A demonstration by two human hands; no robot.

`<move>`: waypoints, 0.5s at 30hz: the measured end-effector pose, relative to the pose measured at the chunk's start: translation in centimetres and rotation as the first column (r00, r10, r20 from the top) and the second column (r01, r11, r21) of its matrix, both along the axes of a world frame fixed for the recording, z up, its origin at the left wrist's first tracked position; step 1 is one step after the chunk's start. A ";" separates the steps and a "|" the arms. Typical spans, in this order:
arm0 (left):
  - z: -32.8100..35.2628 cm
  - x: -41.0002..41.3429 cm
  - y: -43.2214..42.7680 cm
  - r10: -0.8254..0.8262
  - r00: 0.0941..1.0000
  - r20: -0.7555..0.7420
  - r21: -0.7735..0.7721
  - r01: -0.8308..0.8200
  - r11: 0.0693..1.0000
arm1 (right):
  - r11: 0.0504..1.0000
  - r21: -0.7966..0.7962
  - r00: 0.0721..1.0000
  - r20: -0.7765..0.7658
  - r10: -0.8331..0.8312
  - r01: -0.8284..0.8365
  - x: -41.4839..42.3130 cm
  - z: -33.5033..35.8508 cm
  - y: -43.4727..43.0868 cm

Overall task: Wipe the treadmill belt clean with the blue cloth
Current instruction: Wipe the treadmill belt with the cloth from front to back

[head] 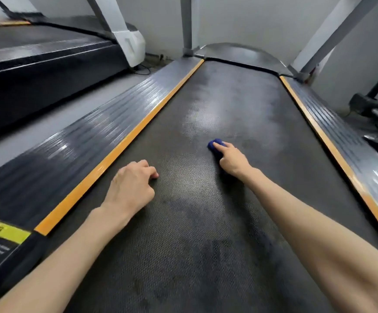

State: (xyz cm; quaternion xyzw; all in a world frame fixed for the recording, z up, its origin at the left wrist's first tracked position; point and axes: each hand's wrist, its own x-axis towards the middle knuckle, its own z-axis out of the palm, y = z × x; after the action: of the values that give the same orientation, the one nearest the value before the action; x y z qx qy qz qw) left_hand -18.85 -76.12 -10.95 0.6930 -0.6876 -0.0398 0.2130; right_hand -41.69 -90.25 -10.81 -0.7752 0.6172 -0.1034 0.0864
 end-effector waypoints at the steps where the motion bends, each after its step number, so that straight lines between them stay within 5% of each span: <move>1: -0.2 0.1 0.0 -0.012 1.000 -0.021 0.022 0.012 1.000 | 0.999 -0.028 1.000 -0.003 0.021 -0.021 1.3 0.0 0.2; 5: -0.3 0.8 -0.1 -0.043 0.997 -0.063 0.086 0.048 0.995 | 0.875 -0.023 0.873 0.062 0.484 -0.483 5.6 -1.3 2.9; 7: -0.3 1.1 0.0 -0.059 0.994 -0.089 0.098 0.068 0.993 | 0.909 -0.017 0.908 0.049 0.416 -0.416 5.1 -0.9 0.6; 10: -0.5 1.2 0.4 -0.086 0.989 -0.123 0.103 0.099 0.990 | 0.999 0.003 0.999 -0.024 0.032 -0.032 5.1 0.3 -3.2; 11: -0.5 1.3 0.4 -0.096 0.987 -0.131 0.108 0.111 0.988 | 0.999 -0.026 0.999 -0.045 0.020 -0.022 5.8 0.6 -3.1; 15: -0.3 1.9 0.1 -0.114 0.986 -0.120 0.140 0.130 0.982 | 0.890 -0.019 0.888 0.058 0.456 -0.456 9.6 -0.4 2.8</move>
State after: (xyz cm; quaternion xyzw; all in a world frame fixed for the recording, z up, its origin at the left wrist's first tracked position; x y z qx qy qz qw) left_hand -17.00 -76.07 -11.29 0.6599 -0.7111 -0.1421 0.1964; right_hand -32.05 -87.49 -11.19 -0.8951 0.4148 -0.1052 0.1248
